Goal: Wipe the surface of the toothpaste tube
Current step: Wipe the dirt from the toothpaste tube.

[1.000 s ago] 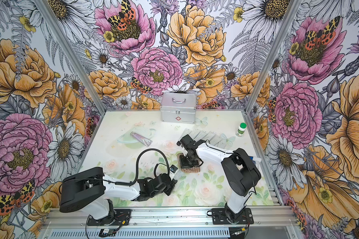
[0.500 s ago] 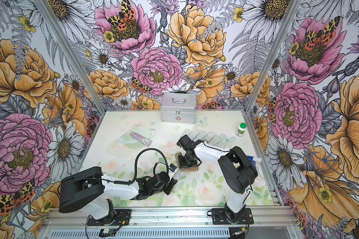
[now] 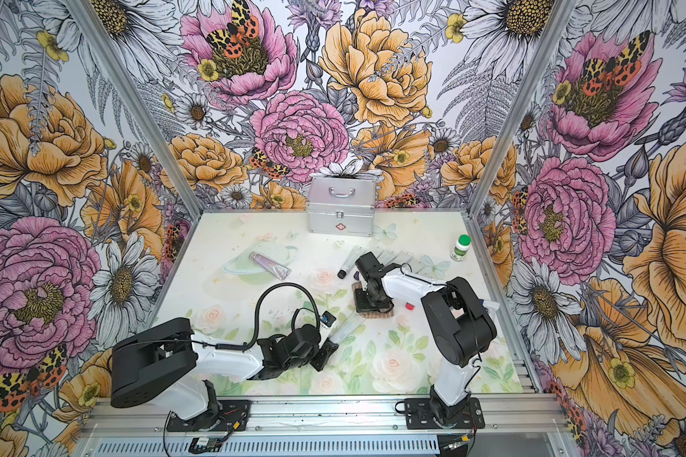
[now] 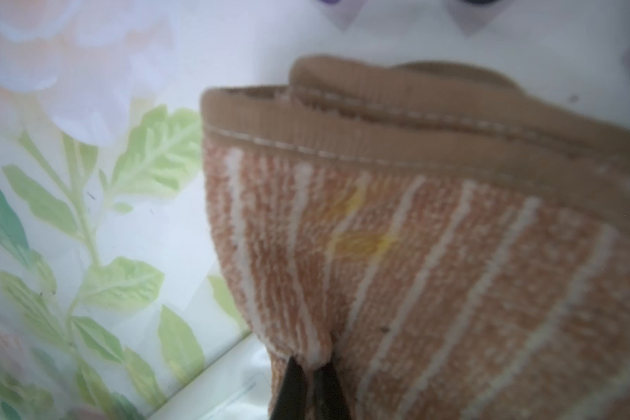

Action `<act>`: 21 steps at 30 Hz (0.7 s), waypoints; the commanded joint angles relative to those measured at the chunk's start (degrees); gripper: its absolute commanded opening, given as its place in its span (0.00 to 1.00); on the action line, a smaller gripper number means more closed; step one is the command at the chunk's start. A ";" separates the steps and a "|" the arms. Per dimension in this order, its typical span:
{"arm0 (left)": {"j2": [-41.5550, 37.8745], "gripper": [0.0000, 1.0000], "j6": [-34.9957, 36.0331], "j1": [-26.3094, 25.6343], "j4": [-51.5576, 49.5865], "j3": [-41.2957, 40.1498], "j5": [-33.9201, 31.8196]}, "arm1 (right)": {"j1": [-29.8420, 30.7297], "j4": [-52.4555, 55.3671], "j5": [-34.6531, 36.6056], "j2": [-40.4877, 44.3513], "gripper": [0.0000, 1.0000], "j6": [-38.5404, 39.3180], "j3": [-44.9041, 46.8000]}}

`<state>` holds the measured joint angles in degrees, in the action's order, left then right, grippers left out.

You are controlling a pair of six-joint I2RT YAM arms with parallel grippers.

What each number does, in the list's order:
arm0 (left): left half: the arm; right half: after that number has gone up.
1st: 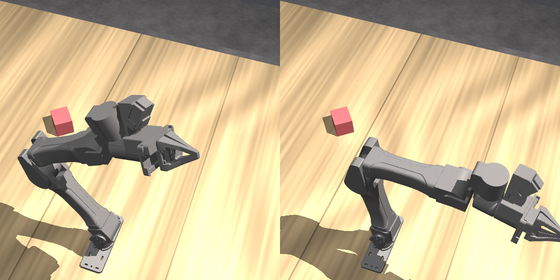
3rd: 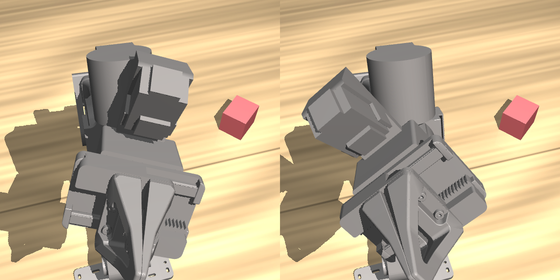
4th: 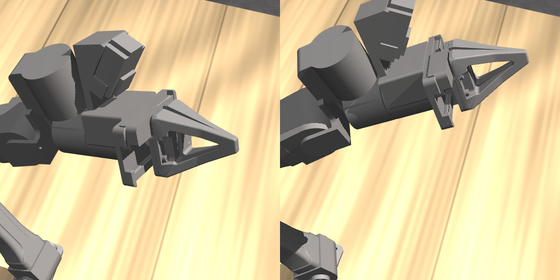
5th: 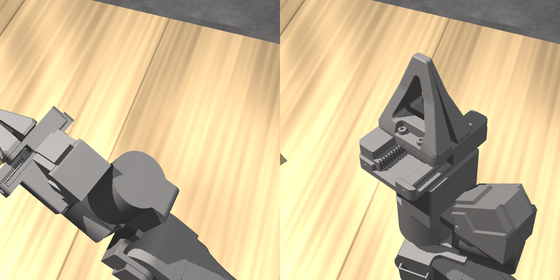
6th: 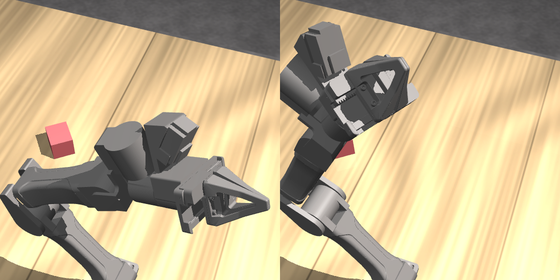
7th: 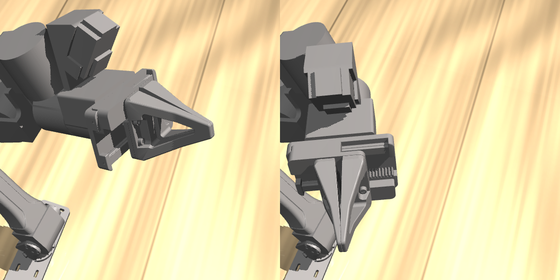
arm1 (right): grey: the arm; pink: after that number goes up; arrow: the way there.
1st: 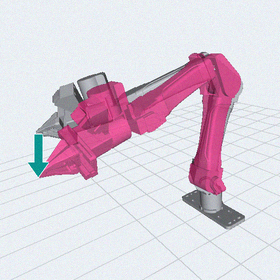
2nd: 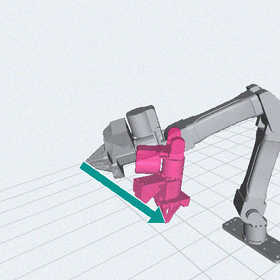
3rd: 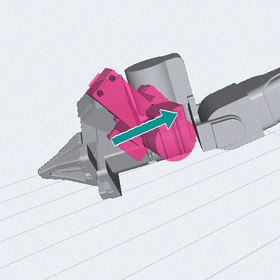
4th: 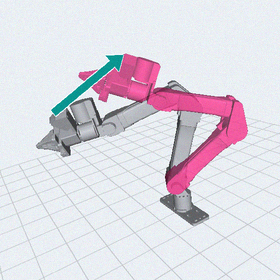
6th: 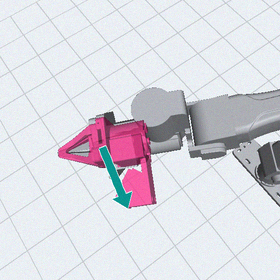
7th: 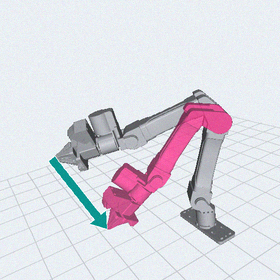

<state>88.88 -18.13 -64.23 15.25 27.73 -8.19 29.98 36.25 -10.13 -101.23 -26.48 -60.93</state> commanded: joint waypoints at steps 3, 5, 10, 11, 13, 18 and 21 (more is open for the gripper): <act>0.24 0.30 -1.16 1.56 -1.18 -0.66 1.94 | 5.57 3.36 -0.94 2.32 0.00 -2.30 2.80; 0.11 0.30 -1.12 1.74 -1.27 -0.72 1.95 | 7.25 3.21 -1.20 3.38 0.00 -3.23 3.57; -0.11 0.30 -1.11 2.23 -1.10 -0.78 2.03 | 9.77 2.80 -1.32 5.63 0.00 -4.74 5.88; -0.11 0.30 -1.04 2.29 -1.01 -0.85 2.03 | 9.75 2.71 -1.08 5.56 0.00 -4.85 6.31; -0.11 0.30 -1.05 2.37 -0.95 -0.74 2.12 | 9.62 2.61 0.40 4.63 0.00 -4.41 7.10; -0.16 0.30 -1.11 2.44 -0.92 -0.91 2.23 | 6.86 2.43 5.07 0.31 0.00 -2.41 7.37; -0.29 0.30 -1.20 2.48 -0.78 -1.29 2.08 | 4.32 2.56 6.43 -0.37 0.00 -1.45 7.24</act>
<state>88.82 -18.11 -62.70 15.49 27.73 -5.87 36.93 34.94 -9.89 -96.60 -29.43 -56.53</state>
